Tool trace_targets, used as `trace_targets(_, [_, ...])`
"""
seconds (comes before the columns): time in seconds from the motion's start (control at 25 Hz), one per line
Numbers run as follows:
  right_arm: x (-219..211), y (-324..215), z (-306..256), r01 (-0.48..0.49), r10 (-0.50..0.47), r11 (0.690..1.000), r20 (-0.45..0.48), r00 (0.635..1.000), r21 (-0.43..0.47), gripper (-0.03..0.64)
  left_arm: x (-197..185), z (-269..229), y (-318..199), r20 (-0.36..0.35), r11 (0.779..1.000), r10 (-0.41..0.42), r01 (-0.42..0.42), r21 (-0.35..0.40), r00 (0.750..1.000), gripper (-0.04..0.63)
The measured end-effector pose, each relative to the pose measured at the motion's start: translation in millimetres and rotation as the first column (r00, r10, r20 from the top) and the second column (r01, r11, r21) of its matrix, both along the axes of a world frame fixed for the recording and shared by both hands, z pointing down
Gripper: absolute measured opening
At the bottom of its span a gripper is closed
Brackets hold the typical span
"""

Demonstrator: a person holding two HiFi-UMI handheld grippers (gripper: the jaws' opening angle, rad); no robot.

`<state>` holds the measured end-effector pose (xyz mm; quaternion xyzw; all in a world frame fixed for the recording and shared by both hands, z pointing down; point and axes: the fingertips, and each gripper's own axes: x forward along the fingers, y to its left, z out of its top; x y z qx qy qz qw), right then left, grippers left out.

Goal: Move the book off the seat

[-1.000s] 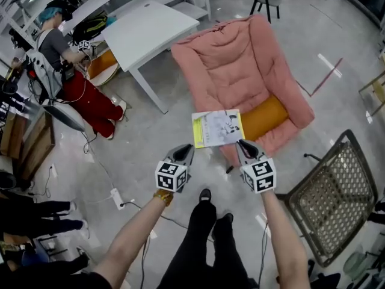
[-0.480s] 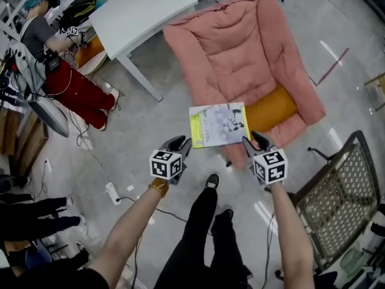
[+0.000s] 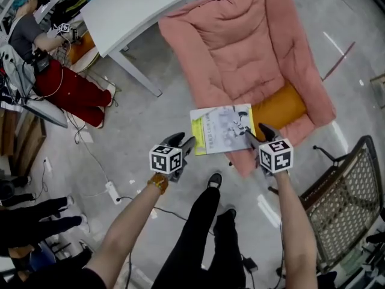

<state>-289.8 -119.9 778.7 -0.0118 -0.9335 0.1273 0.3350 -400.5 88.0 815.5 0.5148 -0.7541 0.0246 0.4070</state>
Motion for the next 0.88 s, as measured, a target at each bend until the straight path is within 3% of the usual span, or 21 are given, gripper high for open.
trace_targets(0.36, [-1.4,-8.8,47.8,-0.004,-0.006,0.994,-0.092,0.996,-0.107,0.268,-7.5,21.2,-8.1,-0.069,0.999,0.009,-0.006,0.034,0.998,0.203])
trace_targets(0.88, [-13.2,-18.3,87.8,-0.053,0.018,0.967,-0.141,0.99,-0.248,0.284,-6.0,36.7,-28.8,-0.157,0.996,0.054,-0.043,0.075,0.986,0.212])
